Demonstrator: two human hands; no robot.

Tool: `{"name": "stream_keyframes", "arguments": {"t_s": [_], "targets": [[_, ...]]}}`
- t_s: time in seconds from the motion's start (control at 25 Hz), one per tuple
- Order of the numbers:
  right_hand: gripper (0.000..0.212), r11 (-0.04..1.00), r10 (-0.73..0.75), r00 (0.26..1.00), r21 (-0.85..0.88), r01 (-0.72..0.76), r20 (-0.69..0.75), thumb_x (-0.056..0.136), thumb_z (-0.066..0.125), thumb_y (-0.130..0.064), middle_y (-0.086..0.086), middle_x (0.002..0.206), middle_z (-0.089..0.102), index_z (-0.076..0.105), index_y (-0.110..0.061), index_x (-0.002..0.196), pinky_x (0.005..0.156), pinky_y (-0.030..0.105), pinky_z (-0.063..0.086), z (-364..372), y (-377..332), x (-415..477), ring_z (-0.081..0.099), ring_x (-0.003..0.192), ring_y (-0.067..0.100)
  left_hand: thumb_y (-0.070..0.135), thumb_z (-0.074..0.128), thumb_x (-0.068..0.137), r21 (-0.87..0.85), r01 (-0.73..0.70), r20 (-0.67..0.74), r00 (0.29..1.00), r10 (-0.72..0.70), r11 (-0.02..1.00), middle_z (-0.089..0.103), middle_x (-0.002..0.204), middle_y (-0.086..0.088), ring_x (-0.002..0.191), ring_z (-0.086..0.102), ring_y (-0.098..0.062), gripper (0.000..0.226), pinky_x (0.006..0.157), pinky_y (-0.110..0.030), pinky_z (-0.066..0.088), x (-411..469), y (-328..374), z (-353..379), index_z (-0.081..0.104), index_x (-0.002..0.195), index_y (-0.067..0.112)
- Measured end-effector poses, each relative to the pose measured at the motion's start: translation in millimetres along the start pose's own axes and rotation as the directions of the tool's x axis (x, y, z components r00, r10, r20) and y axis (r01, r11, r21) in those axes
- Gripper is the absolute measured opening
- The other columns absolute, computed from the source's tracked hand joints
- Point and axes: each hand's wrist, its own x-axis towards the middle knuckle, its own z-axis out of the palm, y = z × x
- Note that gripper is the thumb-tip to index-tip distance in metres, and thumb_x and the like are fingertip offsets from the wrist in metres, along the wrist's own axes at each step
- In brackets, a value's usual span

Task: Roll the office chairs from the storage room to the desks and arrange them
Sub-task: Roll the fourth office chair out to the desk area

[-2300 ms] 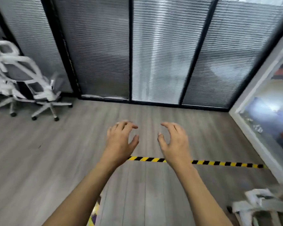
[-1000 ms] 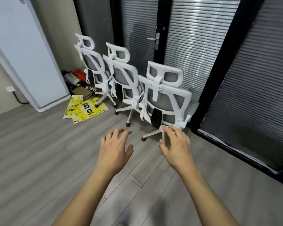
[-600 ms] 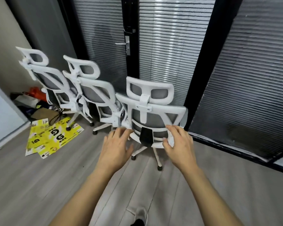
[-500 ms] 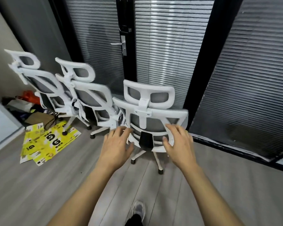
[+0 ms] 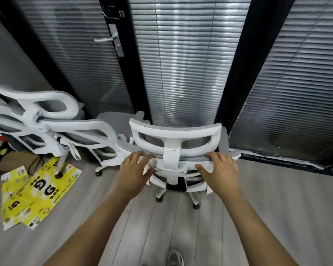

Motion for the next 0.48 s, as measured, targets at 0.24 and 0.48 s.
{"name": "stream_keyframes", "arguments": {"t_s": [0.24, 0.48], "targets": [[0.053, 0.997, 0.047, 0.999, 0.058, -0.048, 0.020, 0.085, 0.059, -0.064, -0.003, 0.109, 0.059, 0.060, -0.022, 0.116, 0.120, 0.044, 0.024, 1.5, -3.6, -20.1, 0.048, 0.120, 0.024, 0.041, 0.064, 0.089, -0.057, -0.057, -0.042, 0.998, 0.055, 0.997, 0.054, 0.113, -0.001, 0.108, 0.049, -0.028, 0.028, 0.094, -0.045, 0.044, 12.7, -19.6, 18.4, 0.060, 0.116, 0.035], [0.056, 0.979, 0.204, 0.978, 0.032, -0.202, -0.045, 0.084, 0.050, -0.074, -0.008, 0.108, 0.057, 0.058, -0.027, 0.115, 0.113, 0.035, 0.030, -1.2, -45.6, -110.9, 0.049, 0.119, 0.021, 0.040, 0.061, 0.092, -0.097, -0.200, -0.005, 0.980, 0.201, 0.975, 0.054, 0.115, -0.005, 0.114, 0.046, -0.030, 0.028, 0.093, -0.047, 0.047, -24.0, -47.3, 12.2, 0.062, 0.118, 0.031]]}}
